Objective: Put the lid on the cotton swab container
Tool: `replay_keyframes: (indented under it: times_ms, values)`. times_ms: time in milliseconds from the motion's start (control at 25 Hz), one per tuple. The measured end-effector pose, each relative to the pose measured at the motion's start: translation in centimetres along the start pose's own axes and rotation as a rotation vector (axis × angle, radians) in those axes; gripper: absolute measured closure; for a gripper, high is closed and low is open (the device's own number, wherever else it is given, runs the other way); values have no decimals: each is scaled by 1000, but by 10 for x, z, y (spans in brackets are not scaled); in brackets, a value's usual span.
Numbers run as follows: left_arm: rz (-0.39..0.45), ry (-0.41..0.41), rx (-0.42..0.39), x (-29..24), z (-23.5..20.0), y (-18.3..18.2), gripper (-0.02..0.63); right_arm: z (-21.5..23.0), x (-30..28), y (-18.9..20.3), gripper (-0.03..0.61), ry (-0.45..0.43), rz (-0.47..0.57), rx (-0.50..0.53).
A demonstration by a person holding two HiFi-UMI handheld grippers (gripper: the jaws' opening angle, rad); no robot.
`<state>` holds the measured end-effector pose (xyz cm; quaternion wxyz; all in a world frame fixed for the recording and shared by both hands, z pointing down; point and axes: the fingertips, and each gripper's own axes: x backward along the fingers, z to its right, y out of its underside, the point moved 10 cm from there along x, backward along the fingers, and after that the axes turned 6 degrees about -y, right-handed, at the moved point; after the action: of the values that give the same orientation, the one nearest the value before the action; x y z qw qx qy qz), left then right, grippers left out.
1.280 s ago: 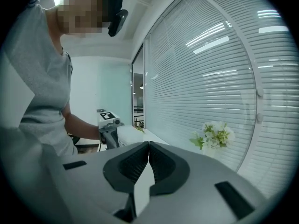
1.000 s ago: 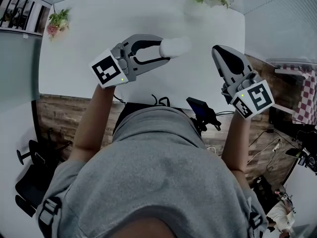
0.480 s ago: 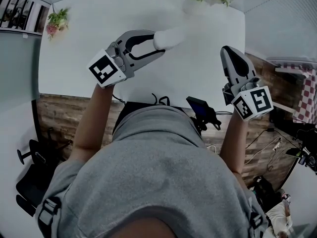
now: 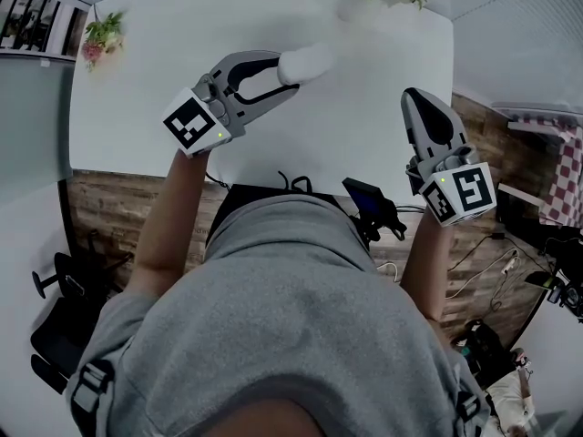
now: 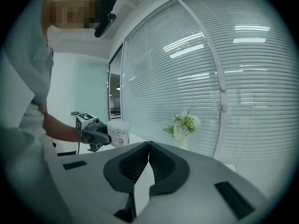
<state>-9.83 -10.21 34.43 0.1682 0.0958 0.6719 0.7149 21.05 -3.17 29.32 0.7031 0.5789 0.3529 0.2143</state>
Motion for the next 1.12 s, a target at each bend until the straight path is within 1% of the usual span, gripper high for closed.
replay_keyframes:
  times_ms: [480,640,760,920,1120]
  values:
    - [-25,-61,21,-1,-5,16,440,7,3,12,554,43,-6,-42]
    - [-69,-56,21,-6,-3,27,440,7,3,15,554,46,-30,-16]
    - [-87,-50,28,-9,-2,38,440,5,3,18,554,50,-37,-25]
    - [-108,-40,69,-16,-3,54,440,9,4,25,554,62,-44,-43]
    - [-158,-26,109,-24,-7,79,440,10,5,33,554,67,-67,-56]
